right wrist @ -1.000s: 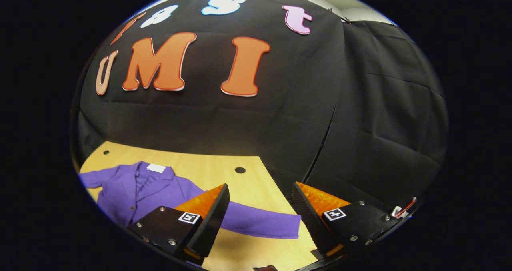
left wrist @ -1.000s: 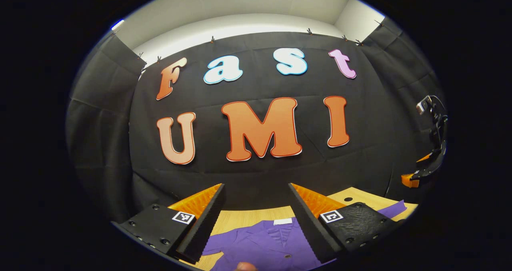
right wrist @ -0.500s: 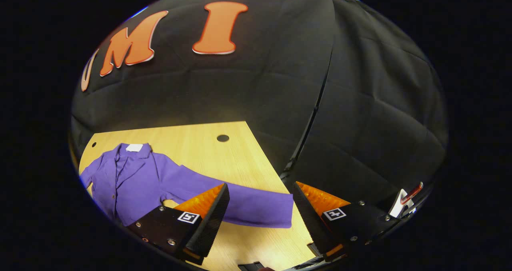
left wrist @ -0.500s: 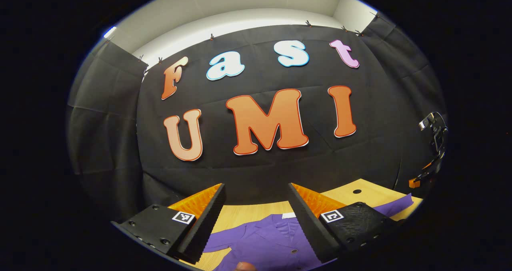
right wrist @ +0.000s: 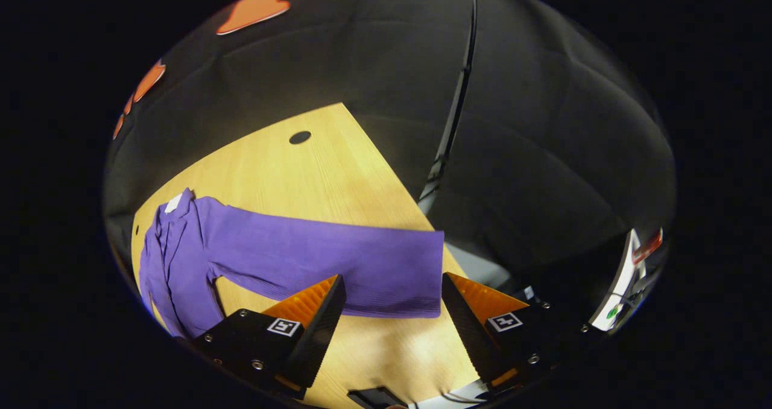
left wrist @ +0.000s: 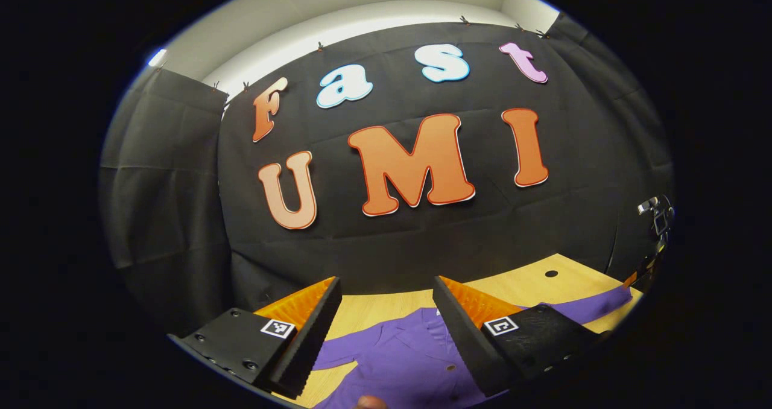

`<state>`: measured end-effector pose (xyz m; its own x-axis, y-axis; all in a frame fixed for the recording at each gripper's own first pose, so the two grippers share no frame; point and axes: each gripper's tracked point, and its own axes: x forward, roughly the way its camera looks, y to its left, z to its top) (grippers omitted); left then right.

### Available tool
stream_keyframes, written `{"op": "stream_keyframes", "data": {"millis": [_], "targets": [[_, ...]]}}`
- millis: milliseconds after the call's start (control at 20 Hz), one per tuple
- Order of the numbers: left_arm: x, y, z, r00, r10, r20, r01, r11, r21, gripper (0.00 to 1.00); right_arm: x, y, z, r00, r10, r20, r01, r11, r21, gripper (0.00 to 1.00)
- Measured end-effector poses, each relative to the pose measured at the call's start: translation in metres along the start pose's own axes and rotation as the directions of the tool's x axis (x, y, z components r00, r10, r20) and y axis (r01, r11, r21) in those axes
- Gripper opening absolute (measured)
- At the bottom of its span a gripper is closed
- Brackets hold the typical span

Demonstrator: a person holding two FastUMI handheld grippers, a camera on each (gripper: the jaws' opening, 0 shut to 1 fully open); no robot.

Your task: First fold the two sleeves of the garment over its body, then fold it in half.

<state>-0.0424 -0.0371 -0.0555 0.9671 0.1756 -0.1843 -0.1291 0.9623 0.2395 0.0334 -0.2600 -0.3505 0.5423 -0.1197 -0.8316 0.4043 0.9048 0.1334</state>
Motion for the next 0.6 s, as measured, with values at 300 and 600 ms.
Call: {"op": "stream_keyframes", "data": {"millis": [300,600], "targets": [[-0.005,-0.007,-0.011,0.999,0.026,-0.046,-0.026,1.0,0.008,1.0,0.033,-0.012,-0.011,0.985,0.02,-0.169,-0.022,1.0,-0.009,0.97],[-0.009,-0.017,-0.014,0.997,0.034,-0.064,-0.032,0.999,0.027,0.98,0.055,-0.017,-0.015,0.958,0.046,-0.282,-0.042,0.999,0.019,0.97]]}}
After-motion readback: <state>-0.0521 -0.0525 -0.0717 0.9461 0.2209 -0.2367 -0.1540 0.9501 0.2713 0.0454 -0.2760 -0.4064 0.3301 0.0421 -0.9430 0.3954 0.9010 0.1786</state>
